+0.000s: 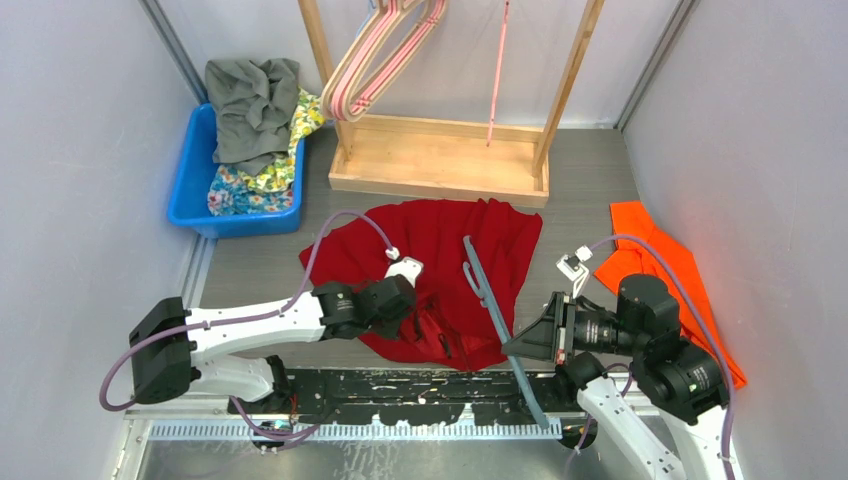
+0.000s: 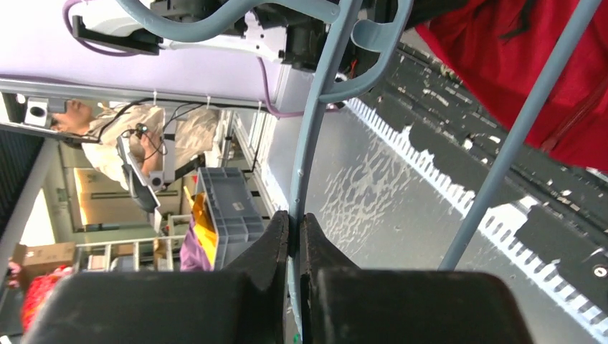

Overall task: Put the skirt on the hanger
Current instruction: Hang the skirt on the hanger.

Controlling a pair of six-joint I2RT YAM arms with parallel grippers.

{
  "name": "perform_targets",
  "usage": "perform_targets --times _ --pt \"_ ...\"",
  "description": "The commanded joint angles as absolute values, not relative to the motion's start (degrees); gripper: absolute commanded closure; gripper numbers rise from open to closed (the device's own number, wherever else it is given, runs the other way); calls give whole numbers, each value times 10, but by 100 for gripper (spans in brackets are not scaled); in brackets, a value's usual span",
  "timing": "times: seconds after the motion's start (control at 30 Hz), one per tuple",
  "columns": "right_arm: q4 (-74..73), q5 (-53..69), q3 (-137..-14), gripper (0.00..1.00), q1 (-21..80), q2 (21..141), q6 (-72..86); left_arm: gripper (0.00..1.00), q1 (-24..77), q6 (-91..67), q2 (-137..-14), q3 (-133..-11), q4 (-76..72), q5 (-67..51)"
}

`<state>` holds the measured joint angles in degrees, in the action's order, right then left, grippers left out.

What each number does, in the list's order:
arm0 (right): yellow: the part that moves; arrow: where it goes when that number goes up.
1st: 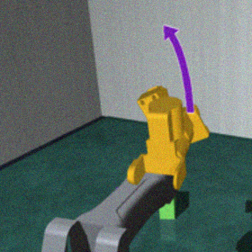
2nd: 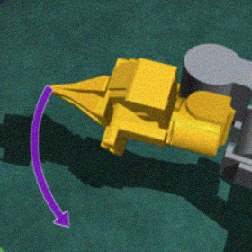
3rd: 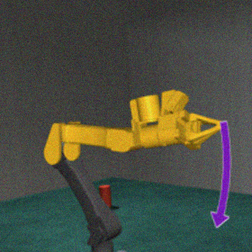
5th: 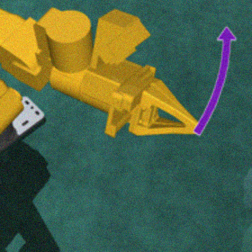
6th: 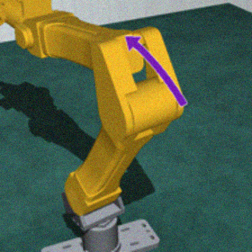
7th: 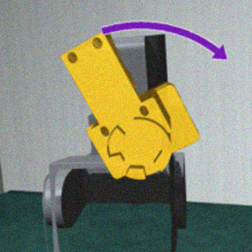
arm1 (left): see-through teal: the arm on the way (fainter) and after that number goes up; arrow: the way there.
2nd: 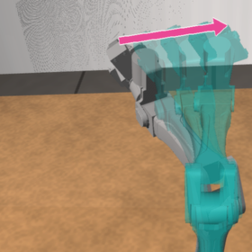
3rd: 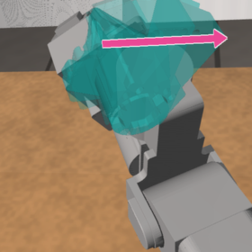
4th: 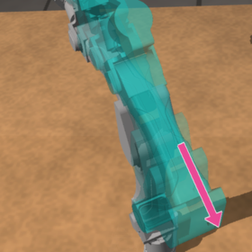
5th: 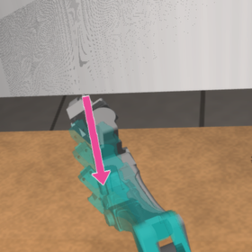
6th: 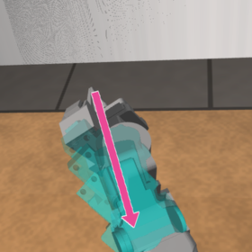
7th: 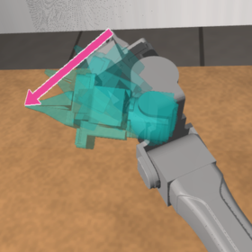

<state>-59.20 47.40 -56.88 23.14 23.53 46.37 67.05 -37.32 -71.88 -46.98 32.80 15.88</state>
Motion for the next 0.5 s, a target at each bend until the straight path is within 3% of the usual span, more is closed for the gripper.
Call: perform_targets --times 0.0,0.47 --pt "-584 529 -561 99 233 209 505 99 667 -376 -723 -512 303 184" --pt "-563 619 -530 99 230 204 608 100 640 -331 -677 -531 266 238"
